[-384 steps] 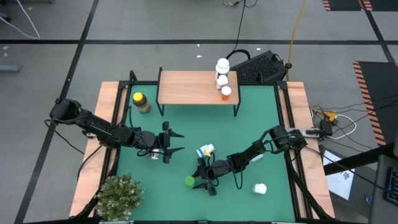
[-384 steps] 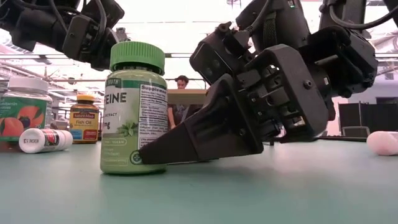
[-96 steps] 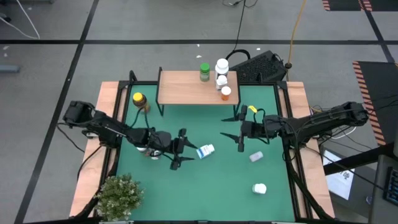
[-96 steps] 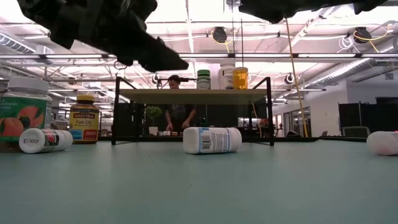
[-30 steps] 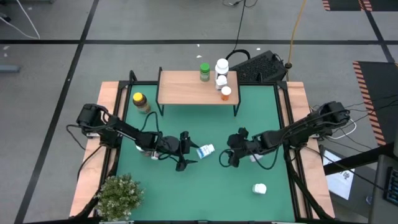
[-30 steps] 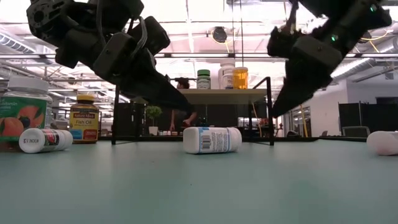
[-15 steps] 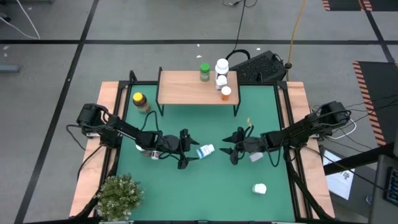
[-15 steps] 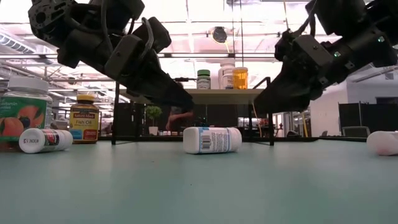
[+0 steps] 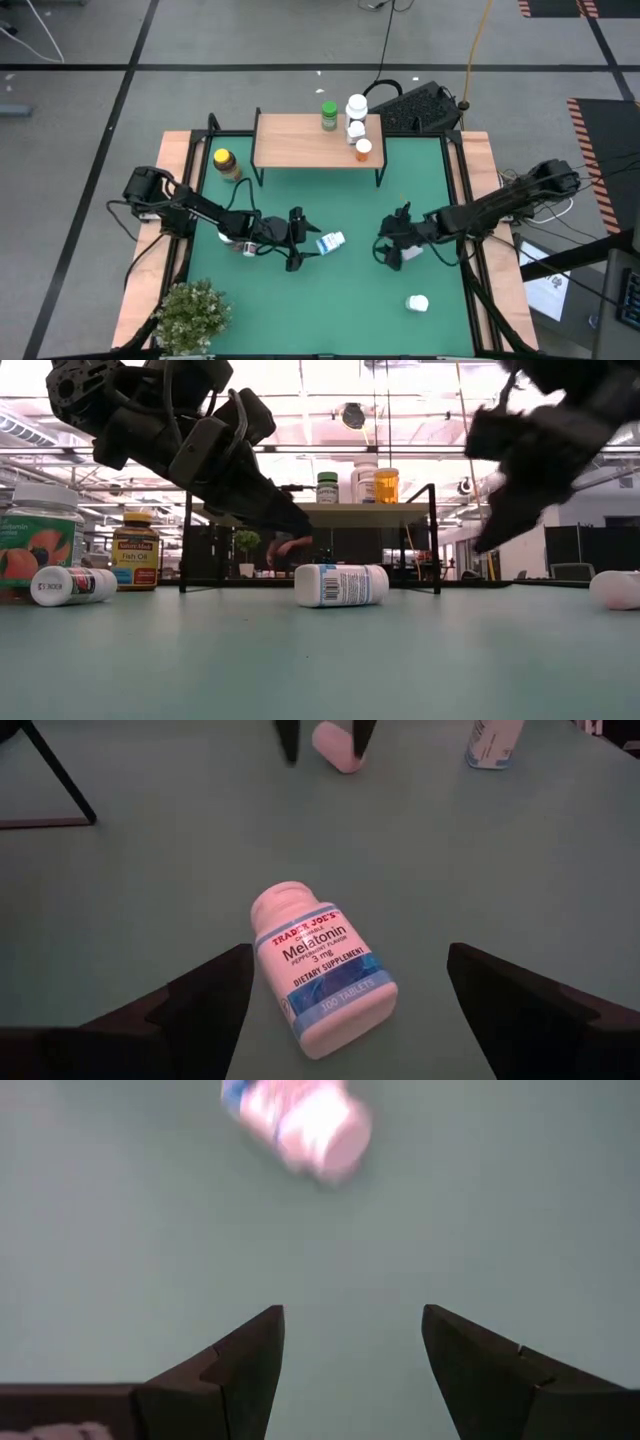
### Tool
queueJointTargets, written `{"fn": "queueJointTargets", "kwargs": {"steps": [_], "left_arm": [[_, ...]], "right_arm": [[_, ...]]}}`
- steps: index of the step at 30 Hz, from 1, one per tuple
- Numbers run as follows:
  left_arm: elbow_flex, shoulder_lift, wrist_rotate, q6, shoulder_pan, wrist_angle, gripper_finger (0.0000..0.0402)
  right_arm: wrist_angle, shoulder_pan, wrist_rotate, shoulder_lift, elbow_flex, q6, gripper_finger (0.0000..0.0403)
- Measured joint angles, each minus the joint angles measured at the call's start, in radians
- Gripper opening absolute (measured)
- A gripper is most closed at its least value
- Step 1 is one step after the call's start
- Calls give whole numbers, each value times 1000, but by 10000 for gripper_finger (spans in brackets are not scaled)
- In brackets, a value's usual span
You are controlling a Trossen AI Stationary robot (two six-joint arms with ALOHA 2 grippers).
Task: Pick and place medicine bottles onto shelf by color
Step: Put the transparent pill bottle on the shelf
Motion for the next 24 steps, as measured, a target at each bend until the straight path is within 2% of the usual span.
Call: {"fn": "queueJointTargets", "kwargs": {"steps": [4,12,16,20,24], "left_arm": [[0,0,0,2,0,4,337],[0,0,0,-20,0,-2,337],[0,0,0,-24,0,-2,337],[0,0,0,-24,0,-9,337],[0,0,0,-24,0,-9,337]], "right_arm": [[-257,52,-4,-76,66,23,231],[-559,111,-30,-120,66,82,231],[-569,121,-32,-109,66,91,231],[-569,122,-108,-88,66,64,231],[-557,125,-117,-57,66,22,231]]}}
